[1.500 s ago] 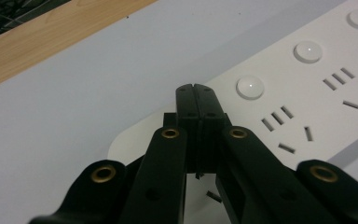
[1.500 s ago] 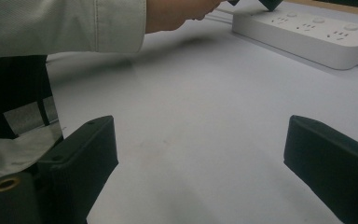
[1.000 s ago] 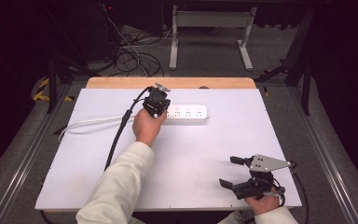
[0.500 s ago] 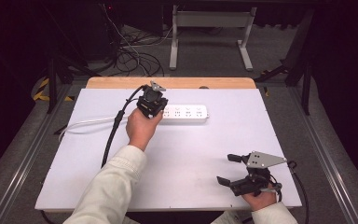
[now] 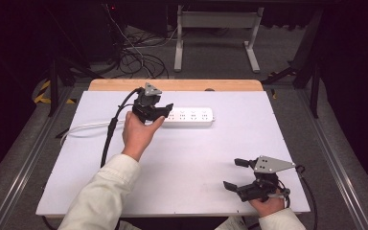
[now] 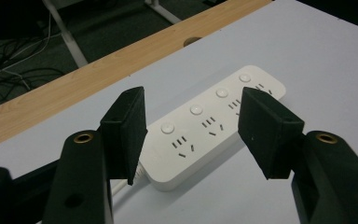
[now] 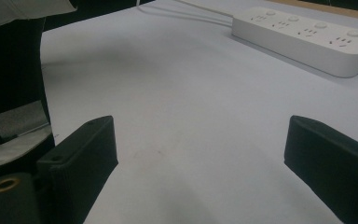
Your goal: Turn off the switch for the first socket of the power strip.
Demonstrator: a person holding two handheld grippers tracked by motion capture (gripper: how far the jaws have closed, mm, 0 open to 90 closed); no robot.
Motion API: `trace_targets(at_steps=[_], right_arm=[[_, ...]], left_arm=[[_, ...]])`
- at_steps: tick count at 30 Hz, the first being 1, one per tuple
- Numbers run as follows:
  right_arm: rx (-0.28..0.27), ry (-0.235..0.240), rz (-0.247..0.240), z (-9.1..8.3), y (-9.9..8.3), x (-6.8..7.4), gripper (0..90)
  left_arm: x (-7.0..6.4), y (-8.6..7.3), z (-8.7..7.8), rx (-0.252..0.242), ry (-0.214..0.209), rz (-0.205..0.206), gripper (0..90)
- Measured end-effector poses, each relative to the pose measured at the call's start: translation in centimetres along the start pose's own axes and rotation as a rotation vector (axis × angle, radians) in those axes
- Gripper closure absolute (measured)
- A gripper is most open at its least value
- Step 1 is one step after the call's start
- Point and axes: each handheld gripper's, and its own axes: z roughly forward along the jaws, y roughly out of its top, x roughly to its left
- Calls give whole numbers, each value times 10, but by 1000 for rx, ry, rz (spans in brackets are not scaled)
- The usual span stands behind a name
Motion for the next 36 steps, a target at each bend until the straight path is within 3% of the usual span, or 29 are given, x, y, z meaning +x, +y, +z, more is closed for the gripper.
trace_targets(at_steps=[7, 11, 14, 21, 34, 36], right_arm=[[5, -3, -5, 1, 0, 1, 96], [8, -3, -3, 2, 0, 1, 96], [9, -4, -6, 3, 1, 2, 96], [8, -7, -7, 2, 0, 2, 95], [5, -6, -5, 2, 0, 2, 94], [5, -6, -5, 2, 0, 2, 94]], left_arm=[[-1, -4, -34, -34, -22, -9, 330], [-4, -8, -52, -64, -44, 24, 325], [-8, -12, -62, -68, -35, 51, 331], [-13, -22, -84, -78, -58, 72, 296], [-24, -63, -118, -128, -59, 82, 271], [-26, -70, -122, -135, -66, 99, 268]])
